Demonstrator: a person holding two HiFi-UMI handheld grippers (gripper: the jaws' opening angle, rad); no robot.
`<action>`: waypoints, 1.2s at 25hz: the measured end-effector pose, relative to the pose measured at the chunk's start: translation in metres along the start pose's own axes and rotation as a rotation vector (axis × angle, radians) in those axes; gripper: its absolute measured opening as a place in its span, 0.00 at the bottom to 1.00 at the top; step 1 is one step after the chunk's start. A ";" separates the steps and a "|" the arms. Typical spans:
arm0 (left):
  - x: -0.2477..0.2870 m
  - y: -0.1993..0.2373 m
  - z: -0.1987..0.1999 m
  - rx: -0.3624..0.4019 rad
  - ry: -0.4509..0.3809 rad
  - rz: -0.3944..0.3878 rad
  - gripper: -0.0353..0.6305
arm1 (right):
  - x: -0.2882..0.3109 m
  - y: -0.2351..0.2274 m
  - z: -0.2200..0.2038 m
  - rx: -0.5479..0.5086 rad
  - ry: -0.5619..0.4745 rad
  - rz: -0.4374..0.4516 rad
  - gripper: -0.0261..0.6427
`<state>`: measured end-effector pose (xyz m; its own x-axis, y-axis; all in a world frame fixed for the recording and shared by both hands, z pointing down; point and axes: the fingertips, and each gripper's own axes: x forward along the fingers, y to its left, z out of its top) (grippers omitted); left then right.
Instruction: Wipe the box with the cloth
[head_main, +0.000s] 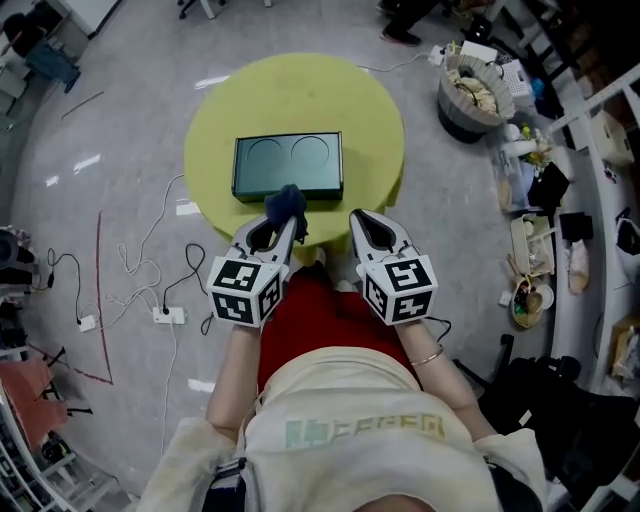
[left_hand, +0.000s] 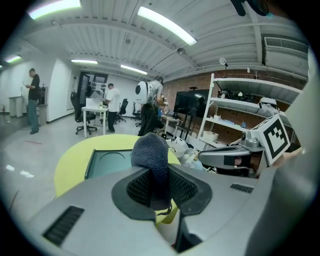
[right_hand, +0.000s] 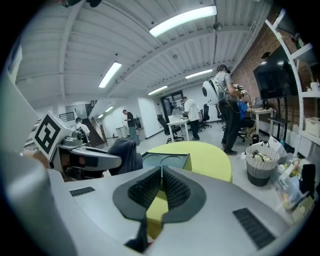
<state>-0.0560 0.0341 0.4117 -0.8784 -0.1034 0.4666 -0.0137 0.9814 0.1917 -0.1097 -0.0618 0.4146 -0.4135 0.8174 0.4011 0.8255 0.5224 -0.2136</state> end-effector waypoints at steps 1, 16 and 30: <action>-0.004 0.000 0.004 0.003 -0.019 0.006 0.15 | -0.002 0.002 0.005 -0.003 -0.014 0.006 0.10; -0.056 0.001 0.056 0.074 -0.291 0.105 0.15 | -0.049 0.021 0.076 -0.034 -0.316 0.060 0.09; -0.071 -0.010 0.078 0.119 -0.379 0.140 0.15 | -0.069 0.016 0.091 -0.059 -0.382 0.058 0.09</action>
<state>-0.0309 0.0441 0.3096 -0.9891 0.0773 0.1257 0.0826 0.9959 0.0380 -0.1025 -0.0881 0.3026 -0.4697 0.8824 0.0274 0.8676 0.4671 -0.1703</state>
